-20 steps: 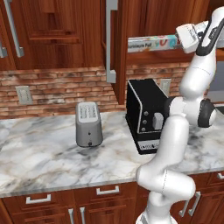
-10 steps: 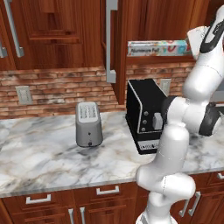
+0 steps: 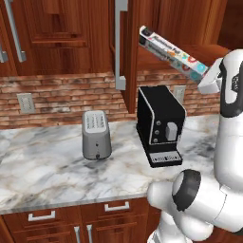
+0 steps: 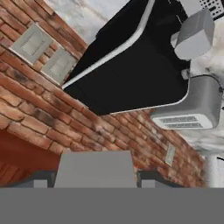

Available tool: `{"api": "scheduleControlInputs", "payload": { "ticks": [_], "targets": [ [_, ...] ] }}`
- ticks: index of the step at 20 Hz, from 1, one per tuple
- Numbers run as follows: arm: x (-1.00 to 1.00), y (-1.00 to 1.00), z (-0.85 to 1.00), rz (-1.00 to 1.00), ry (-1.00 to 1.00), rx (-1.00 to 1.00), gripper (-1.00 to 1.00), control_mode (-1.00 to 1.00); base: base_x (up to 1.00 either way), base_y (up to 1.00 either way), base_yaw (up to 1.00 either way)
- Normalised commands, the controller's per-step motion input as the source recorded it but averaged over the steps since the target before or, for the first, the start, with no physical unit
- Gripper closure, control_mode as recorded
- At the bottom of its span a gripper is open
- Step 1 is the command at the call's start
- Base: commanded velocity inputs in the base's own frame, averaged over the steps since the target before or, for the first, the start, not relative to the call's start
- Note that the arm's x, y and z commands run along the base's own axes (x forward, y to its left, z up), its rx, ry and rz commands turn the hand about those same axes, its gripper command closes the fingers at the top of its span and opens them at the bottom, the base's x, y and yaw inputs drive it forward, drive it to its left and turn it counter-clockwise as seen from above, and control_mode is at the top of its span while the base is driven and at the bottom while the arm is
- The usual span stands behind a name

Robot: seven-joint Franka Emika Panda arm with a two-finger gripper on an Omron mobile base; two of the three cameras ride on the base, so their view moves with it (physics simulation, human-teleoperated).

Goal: Retrieve the tupperware and aluminum foil from the cabinet and place them on the dining counter near the plate with onions to prepare for storing leftovers.

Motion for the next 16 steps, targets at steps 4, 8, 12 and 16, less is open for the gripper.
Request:
{"api": "scheduleControlInputs", "payload": {
  "ticks": [4,8,12,16],
  "targets": [
    [-1.0,0.08,0.87,-0.32,-0.3,0.31,1.0,-1.0,0.0,0.0,0.0],
    [-1.0,0.0,0.86,-0.28,-0.24,0.32,1.0,-1.0,0.0,0.0,0.0],
    [-1.0,-0.07,0.17,-0.33,-0.01,0.15,1.0,-1.0,0.0,0.0,0.0],
    [-1.0,-0.06,-0.23,-0.25,0.22,-0.09,1.0,-1.0,0.0,0.0,0.0]
  ]
}}
